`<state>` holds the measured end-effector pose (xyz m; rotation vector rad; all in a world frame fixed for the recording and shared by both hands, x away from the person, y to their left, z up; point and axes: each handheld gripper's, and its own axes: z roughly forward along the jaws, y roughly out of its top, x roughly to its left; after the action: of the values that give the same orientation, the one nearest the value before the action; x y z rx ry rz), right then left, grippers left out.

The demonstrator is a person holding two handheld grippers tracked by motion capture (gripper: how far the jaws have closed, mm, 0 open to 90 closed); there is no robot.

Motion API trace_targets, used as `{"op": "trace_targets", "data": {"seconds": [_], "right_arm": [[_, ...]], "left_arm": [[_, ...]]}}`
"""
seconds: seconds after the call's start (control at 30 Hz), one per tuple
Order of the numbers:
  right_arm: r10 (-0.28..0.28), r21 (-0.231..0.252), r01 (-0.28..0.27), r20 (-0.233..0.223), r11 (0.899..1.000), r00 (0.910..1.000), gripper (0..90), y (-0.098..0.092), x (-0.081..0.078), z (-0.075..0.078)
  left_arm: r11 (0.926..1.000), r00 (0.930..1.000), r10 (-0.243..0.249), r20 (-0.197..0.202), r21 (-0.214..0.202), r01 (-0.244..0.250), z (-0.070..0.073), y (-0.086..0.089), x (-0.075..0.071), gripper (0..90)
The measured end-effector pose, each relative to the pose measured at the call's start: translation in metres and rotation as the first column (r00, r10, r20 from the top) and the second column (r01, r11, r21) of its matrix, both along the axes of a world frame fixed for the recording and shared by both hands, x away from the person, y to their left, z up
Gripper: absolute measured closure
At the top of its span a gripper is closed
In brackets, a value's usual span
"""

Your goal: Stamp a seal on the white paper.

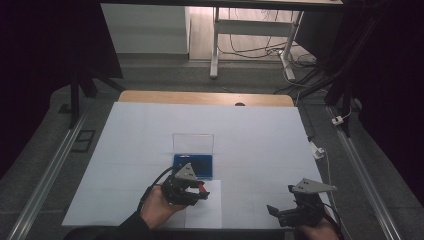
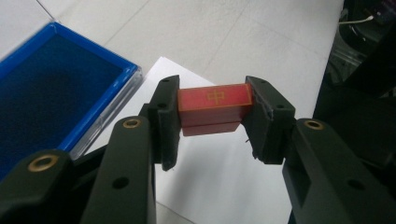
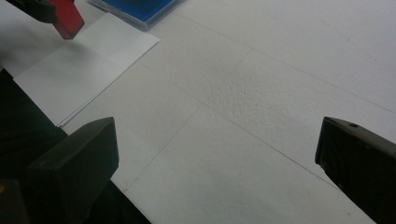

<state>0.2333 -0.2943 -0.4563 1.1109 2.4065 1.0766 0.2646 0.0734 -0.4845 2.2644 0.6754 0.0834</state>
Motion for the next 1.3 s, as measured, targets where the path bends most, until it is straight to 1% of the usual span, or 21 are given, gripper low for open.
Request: {"op": "trace_targets", "data": {"seconds": [0.2,0.37,0.8,0.93,1.07,1.17,1.23,1.3], "right_arm": [[0.001,-0.003,-0.001,-0.001,1.000,1.0000,0.0,0.000,0.000,0.000],[0.003,-0.005,-0.003,0.000,1.000,1.0000,0.0,0.000,0.000,0.000],[0.004,-0.004,-0.004,0.001,1.000,1.0000,0.0,0.000,0.000,0.000],[0.004,-0.004,-0.004,0.001,1.000,1.0000,0.0,0.000,0.000,0.000],[0.004,-0.004,-0.004,0.001,1.000,1.0000,0.0,0.000,0.000,0.000],[0.004,-0.004,-0.004,0.001,1.000,1.0000,0.0,0.000,0.000,0.000],[0.006,-0.006,-0.006,0.002,1.000,1.0000,0.0,0.000,0.000,0.000],[0.007,-0.006,-0.007,0.001,1.000,1.0000,0.0,0.001,0.000,0.000]], "left_arm": [[0.9999,1.0000,-0.005,-0.003,0.016,0.006,-0.005,-0.003,0.000,57.9],[0.9997,1.0000,0.003,-0.008,0.024,-0.003,-0.008,-0.003,0.000,57.9],[0.9972,1.0000,-0.001,-0.003,0.075,0.001,-0.020,-0.010,0.000,57.9],[0.9945,1.0000,-0.003,0.009,0.104,0.002,-0.023,-0.013,-0.002,57.9],[0.9931,0.9997,-0.002,0.023,0.117,0.000,-0.023,-0.015,-0.003,57.9],[0.9912,0.9988,-0.002,0.048,0.132,-0.004,-0.024,-0.016,-0.007,58.0],[0.9921,0.9985,0.012,0.053,0.124,-0.018,-0.025,-0.017,-0.008,58.2],[0.9937,0.9985,0.025,0.049,0.108,-0.031,-0.027,-0.016,-0.009,58.2]]}}
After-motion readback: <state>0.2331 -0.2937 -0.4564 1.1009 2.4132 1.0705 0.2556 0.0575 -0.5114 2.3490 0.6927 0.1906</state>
